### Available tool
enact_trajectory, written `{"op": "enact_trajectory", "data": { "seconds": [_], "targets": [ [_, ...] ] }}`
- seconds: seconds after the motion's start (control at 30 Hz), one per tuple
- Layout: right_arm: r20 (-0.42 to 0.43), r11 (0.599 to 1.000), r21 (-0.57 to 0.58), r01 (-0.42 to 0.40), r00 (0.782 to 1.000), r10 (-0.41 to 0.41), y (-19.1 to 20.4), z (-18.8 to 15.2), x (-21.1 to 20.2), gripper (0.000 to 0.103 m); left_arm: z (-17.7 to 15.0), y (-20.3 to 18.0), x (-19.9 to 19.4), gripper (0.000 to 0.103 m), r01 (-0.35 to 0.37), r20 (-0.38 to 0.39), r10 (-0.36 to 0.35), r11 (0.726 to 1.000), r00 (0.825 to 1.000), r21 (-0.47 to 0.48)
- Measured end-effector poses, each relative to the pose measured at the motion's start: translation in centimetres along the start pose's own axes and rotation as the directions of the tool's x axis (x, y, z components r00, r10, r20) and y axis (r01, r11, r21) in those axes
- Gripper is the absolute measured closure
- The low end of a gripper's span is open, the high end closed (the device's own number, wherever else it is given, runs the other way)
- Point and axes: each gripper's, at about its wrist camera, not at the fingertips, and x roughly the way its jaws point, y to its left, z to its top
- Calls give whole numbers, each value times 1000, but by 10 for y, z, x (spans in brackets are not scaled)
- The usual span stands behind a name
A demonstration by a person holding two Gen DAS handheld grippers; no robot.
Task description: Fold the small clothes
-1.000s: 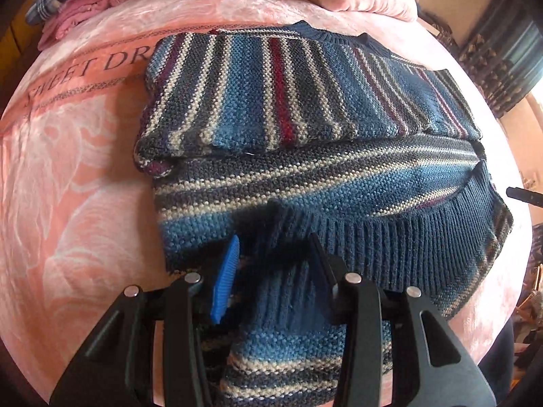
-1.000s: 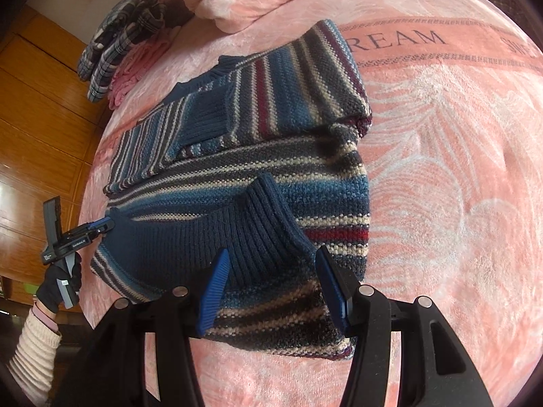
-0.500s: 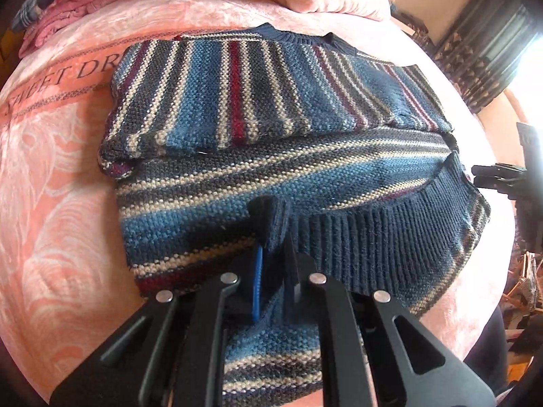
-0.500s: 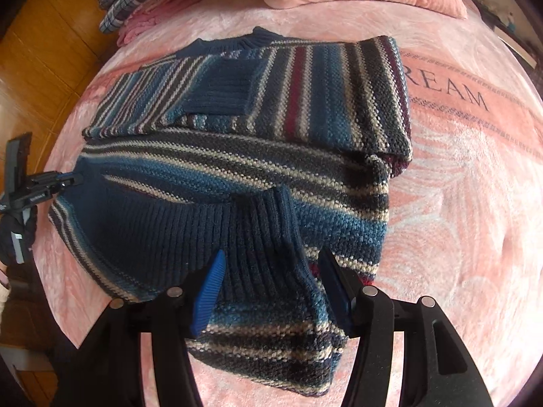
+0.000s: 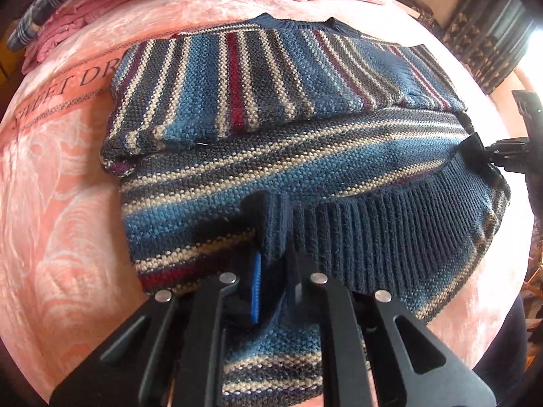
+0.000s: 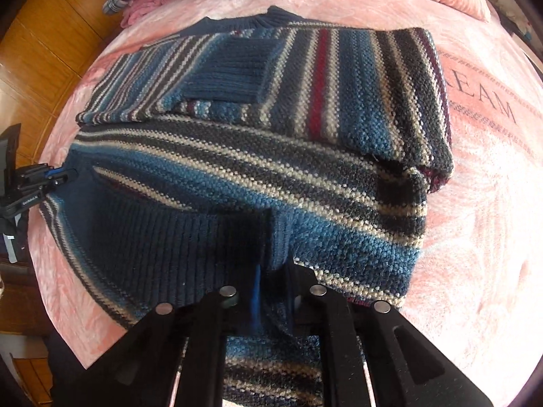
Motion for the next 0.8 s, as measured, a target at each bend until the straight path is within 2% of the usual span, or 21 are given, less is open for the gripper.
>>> {"op": "enact_trajectory", "data": {
  "seconds": [0.13, 0.3, 0.4, 0.5, 0.6, 0.8],
  "targets": [
    [77, 999, 15, -29, 997, 28, 4, -15, -32, 93, -7, 4, -28, 94, 57, 88, -50, 996, 995, -70],
    [172, 996, 35, -82, 982, 74, 1, -23, -80, 93, -9, -6, -67, 95, 35, 174, -27, 999, 984, -41],
    [222, 993, 53, -108, 971, 93, -4, -17, -106, 93, 2, -8, -90, 95, 0, 233, 14, 998, 972, -62],
    [268, 992, 66, -109, 959, 88, -11, 4, -127, 93, 23, -5, -114, 95, 1, 306, 26, 996, 952, -86],
    [304, 992, 85, -95, 951, 65, -19, 36, -142, 93, 57, -5, -127, 95, -31, 364, 61, 996, 930, -87],
    [335, 990, 129, -61, 942, 14, -38, 108, -143, 93, 130, 2, -119, 95, -65, 410, 101, 993, 907, -101]
  ]
}}
